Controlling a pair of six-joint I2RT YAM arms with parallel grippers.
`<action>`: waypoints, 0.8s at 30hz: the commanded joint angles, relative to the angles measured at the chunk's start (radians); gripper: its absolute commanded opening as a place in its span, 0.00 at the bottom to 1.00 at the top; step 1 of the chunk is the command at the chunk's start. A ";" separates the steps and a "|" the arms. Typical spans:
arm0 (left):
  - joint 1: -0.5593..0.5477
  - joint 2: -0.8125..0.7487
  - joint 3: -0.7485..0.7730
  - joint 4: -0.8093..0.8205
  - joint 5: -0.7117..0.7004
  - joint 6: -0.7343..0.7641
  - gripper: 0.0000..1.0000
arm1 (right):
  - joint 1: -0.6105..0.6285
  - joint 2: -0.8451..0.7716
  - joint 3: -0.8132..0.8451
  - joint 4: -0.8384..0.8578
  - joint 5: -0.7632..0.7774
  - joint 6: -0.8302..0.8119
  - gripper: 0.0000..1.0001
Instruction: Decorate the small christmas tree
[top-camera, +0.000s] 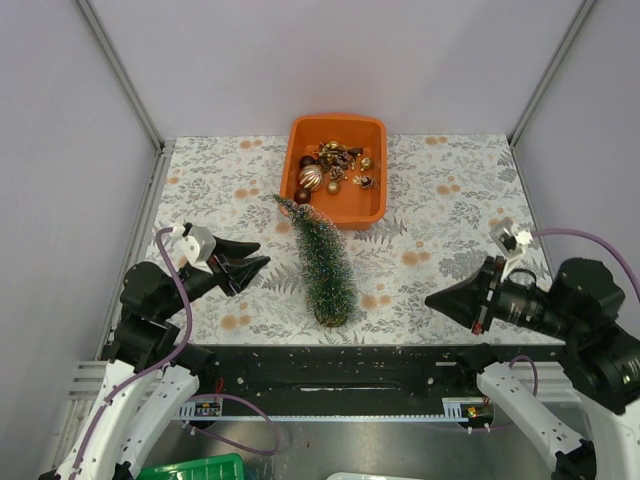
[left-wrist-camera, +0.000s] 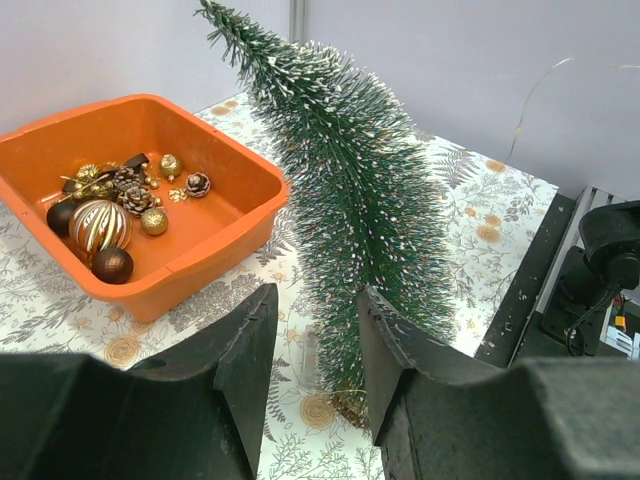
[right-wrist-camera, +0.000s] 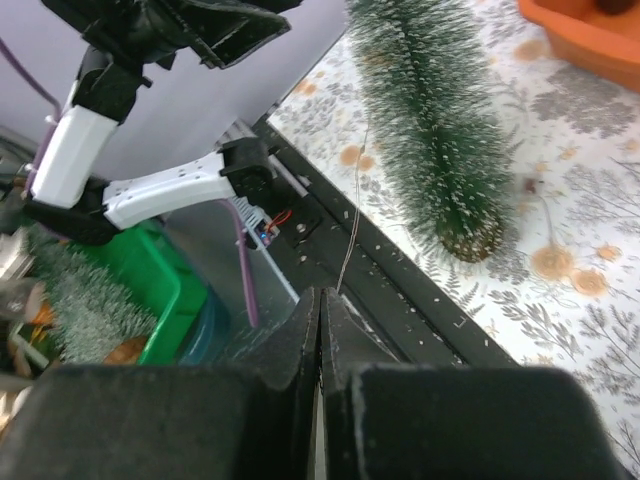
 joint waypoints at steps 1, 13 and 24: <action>0.008 -0.008 0.042 0.059 0.046 -0.011 0.42 | -0.010 0.145 0.055 0.142 -0.186 -0.088 0.00; 0.014 0.040 0.021 0.151 -0.045 -0.025 0.40 | 0.105 0.417 0.216 0.159 -0.165 -0.253 0.00; 0.016 0.069 0.009 0.181 -0.057 -0.019 0.40 | 0.659 0.696 0.459 0.052 0.421 -0.408 0.00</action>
